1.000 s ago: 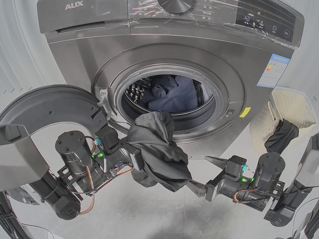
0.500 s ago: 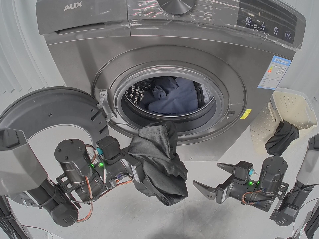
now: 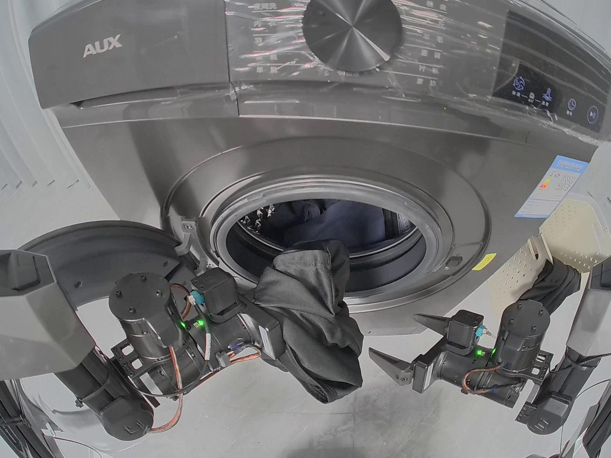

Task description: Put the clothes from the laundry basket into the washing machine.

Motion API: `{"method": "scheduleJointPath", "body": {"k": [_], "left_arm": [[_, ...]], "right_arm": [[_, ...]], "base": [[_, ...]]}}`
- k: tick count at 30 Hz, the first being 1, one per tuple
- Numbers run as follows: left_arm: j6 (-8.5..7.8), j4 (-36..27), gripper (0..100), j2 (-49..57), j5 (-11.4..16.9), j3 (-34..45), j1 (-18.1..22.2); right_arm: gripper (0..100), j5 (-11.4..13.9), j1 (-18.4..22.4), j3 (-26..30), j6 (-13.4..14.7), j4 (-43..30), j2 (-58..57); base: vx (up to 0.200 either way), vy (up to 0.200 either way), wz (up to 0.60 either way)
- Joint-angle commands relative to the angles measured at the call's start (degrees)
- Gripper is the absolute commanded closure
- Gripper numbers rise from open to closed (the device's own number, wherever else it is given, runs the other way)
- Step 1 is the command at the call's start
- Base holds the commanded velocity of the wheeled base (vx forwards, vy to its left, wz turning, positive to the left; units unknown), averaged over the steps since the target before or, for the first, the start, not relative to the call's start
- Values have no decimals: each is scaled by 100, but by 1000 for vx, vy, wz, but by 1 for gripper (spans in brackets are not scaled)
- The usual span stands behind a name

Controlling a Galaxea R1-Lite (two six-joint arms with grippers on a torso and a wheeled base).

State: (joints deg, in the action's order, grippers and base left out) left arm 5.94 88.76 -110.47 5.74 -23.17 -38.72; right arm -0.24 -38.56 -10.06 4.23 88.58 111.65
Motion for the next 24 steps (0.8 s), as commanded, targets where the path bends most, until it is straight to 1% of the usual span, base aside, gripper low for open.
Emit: {"method": "scheduleJointPath", "body": {"k": [1, 5, 7, 9, 14, 23, 24], "left_arm": [[4, 1, 100, 34, -3, 6, -66], [-14, 1, 100, 34, -12, 23, -66], [-58, 1, 100, 43, -20, 23, -66], [-128, 1, 100, 26, -20, -3, -66], [-110, 10, 100, 8, -38, -3, -57], [-163, -8, 100, -414, -29, -346, -4], [-374, -17, 100, -713, -82, -521, 48]], "right_arm": [[0, -2, -29, 21, -1, 2, 6], [0, -2, -46, 30, 8, 2, -3], [0, -2, -73, 30, 8, 2, -3], [0, -2, -82, 39, 8, 2, -12], [0, -2, -143, 57, 8, 2, -21], [0, -2, -328, 162, 8, -7, -153], [0, -2, -407, 215, 8, -7, -179]], "base": [[0, 0, 0], [0, 0, 0], [0, 0, 0], [0, -200, 0], [0, -200, 0], [0, 0, 0], [0, 0, 0]]}}
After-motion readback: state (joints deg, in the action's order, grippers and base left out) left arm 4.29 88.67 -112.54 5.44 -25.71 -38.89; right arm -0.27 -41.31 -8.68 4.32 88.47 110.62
